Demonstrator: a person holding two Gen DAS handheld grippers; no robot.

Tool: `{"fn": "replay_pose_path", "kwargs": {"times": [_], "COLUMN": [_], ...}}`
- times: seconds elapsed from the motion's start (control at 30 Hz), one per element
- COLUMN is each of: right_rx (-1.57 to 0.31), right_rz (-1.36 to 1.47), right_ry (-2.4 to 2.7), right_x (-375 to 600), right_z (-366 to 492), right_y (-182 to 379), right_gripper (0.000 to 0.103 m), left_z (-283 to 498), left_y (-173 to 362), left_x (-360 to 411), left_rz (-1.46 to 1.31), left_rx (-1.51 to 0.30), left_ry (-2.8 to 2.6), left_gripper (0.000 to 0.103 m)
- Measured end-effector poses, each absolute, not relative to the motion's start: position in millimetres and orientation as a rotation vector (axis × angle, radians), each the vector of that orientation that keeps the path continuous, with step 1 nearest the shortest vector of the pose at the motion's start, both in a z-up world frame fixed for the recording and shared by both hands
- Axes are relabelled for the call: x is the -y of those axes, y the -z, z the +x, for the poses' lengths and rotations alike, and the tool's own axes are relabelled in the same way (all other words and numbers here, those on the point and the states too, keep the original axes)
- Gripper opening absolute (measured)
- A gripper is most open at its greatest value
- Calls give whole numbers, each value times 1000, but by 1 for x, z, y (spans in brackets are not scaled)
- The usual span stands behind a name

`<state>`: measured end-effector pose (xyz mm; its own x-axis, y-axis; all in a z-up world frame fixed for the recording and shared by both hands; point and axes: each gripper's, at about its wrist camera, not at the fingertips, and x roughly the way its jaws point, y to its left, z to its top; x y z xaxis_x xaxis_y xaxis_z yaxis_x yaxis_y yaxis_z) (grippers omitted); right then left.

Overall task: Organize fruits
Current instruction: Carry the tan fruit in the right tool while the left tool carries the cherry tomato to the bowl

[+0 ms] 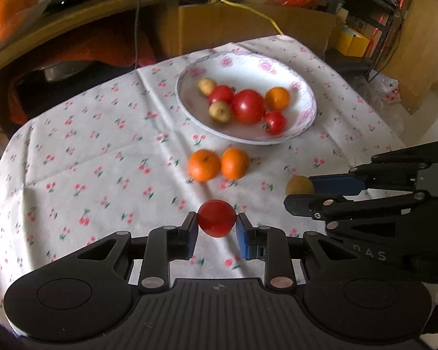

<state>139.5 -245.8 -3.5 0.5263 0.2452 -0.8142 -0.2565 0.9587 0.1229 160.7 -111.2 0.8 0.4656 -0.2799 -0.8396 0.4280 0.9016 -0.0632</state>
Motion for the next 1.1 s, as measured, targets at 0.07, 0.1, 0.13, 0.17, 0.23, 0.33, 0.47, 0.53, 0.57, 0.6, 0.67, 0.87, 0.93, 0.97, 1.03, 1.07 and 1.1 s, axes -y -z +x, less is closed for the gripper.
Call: {"fn": "replay_pose_path", "kwargs": {"times": [0.07,0.1,0.13,0.17,0.23,0.33,0.47,0.53,0.57,0.6,0.67,0.87,0.93,0.97,1.03,1.07,1.1], "right_rx": [-964,-960,-957,-952,-943,-930,-913,-903,-897,-891,-882,-867,-870,-872,-869,-869,-868], "right_rz": [-5,-1,3,7,14,33,42,52,54,56,62,61,57,56,52,51,51], "right_ry": [-290,-285,-281,-277,-264,-247,-222,-208,-201,-195,-183,-163,-159,-158,-157,-157,-157], "right_x": [249,251,253,254,258,264,272,277,279,281,287,299,301,302,303,304,304], "right_z": [141,142,144,145,148,154,167,176,182,186,196,224,233,237,245,249,252], "right_y": [1,0,-2,-3,-6,-10,-15,-17,-18,-18,-19,-17,-13,-12,-8,-6,-5], "right_gripper": [22,22,22,22,22,22,22,22,22,22,22,22,22,22,22,22,22], "left_z": [164,165,166,168,173,181,199,207,211,215,224,251,257,261,265,268,269], "left_y": [-4,-5,-7,-9,-12,-17,-23,-27,-28,-29,-30,-22,-20,-18,-16,-16,-15], "left_x": [116,118,120,123,125,131,139,143,146,150,155,164,165,165,165,165,165], "left_rz": [160,158,158,161,152,151,126,124,130,135,136,126,117,112,106,102,98], "left_rx": [-989,-984,-980,-972,-964,-947,-932,-921,-911,-903,-894,-902,-907,-910,-912,-912,-914], "left_ry": [444,447,447,446,449,447,442,441,441,441,441,430,425,422,420,418,417], "left_gripper": [36,35,35,35,35,34,34,34,34,34,34,34,34,34,34,34,34]}}
